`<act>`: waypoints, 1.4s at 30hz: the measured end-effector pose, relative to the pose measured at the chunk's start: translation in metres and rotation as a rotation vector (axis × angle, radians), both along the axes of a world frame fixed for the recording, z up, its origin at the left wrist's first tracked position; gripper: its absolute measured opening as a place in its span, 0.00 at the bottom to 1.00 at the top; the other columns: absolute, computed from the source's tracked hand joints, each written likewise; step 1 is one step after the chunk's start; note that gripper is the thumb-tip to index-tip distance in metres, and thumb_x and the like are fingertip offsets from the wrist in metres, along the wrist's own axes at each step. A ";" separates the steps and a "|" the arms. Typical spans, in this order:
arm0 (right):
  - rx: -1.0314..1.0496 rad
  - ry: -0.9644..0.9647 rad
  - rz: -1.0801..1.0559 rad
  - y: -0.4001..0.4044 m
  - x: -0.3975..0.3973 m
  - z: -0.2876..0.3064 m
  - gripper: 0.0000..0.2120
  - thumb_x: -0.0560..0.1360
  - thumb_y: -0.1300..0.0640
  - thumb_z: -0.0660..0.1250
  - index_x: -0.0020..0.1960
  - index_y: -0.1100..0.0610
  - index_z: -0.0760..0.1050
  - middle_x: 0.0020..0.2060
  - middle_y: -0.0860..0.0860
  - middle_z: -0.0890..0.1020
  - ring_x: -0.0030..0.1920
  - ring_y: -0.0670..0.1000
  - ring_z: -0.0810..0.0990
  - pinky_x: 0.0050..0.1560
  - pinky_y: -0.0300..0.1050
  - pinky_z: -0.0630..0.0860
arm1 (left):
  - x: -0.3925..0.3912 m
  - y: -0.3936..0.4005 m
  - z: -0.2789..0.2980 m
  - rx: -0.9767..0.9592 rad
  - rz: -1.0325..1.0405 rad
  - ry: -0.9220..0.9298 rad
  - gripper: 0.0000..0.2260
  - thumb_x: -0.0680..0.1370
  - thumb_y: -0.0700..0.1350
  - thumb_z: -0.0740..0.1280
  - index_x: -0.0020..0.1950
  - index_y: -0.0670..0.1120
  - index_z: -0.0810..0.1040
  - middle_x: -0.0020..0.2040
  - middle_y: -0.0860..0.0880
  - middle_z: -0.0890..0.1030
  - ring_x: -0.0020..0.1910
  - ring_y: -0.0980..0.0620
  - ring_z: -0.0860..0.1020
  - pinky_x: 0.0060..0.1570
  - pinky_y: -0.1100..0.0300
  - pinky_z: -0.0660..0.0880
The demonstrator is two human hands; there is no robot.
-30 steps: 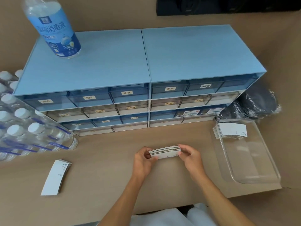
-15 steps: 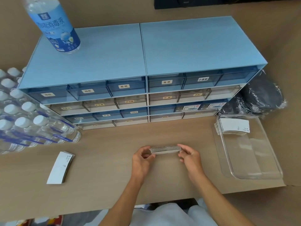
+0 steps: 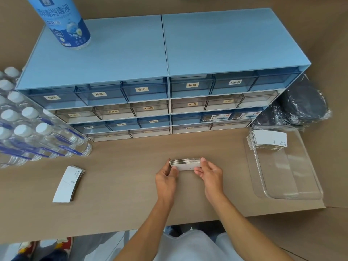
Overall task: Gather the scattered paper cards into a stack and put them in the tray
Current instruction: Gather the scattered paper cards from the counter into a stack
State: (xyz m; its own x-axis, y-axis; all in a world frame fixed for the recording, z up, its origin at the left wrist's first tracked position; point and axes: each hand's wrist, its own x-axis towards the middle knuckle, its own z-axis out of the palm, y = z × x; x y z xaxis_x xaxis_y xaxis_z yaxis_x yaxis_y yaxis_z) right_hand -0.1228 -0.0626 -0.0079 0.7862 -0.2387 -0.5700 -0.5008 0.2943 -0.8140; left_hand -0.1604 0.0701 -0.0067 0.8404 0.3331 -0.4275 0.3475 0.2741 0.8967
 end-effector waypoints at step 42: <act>-0.112 -0.012 -0.076 0.013 -0.006 -0.014 0.15 0.80 0.53 0.65 0.59 0.62 0.80 0.38 0.49 0.85 0.35 0.46 0.85 0.46 0.41 0.83 | 0.009 -0.013 -0.013 0.237 0.155 0.058 0.22 0.83 0.52 0.60 0.38 0.40 0.82 0.34 0.43 0.84 0.38 0.43 0.84 0.41 0.55 0.78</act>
